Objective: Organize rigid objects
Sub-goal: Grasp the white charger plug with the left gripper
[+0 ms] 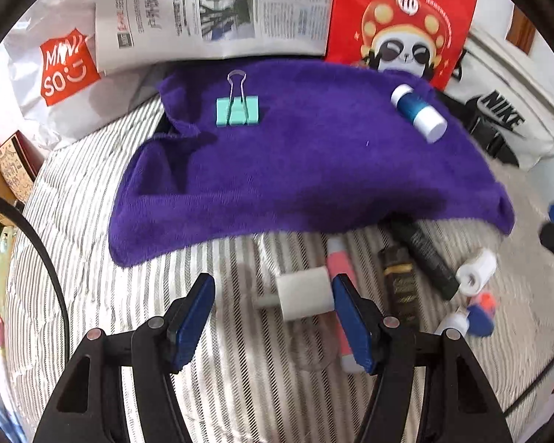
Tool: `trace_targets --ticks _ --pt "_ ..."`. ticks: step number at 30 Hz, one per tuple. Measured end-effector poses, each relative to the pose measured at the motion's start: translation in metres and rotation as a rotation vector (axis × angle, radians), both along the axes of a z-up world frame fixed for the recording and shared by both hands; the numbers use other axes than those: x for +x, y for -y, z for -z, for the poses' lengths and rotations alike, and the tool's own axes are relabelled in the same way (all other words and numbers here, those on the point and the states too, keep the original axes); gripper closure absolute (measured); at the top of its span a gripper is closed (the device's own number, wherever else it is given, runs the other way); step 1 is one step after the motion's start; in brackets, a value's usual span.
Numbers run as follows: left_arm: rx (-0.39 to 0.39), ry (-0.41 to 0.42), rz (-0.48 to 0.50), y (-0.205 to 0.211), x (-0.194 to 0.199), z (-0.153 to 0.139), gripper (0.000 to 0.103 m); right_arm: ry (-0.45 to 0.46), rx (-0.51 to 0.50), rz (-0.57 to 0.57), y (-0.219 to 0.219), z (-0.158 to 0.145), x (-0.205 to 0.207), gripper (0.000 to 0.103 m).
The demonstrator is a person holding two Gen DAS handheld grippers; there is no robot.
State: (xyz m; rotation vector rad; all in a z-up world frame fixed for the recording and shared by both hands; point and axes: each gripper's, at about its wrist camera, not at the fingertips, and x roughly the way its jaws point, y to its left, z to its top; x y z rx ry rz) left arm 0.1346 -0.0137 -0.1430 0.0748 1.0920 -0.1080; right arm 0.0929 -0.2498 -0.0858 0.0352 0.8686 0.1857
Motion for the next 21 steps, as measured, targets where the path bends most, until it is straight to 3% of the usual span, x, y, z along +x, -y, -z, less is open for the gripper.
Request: trace_targets --ticks 11,12,15,18,21 --pt "0.032 0.018 0.005 -0.012 -0.002 0.002 0.039 0.006 -0.005 -0.019 -0.001 0.014 -0.029 0.035" --pt "0.034 0.018 0.004 -0.011 -0.002 0.003 0.041 0.002 -0.003 -0.016 0.0 0.015 -0.03 0.035" --pt "-0.005 0.024 0.018 -0.01 -0.002 0.005 0.059 -0.013 0.011 -0.016 0.004 0.022 -0.033 0.035" --pt "-0.011 0.04 0.023 -0.01 -0.002 0.005 0.061 -0.031 0.021 -0.017 0.007 0.029 -0.035 0.035" --pt "0.043 0.068 0.021 -0.013 0.0 0.003 0.061 -0.043 0.056 -0.036 0.007 0.032 -0.039 0.035"
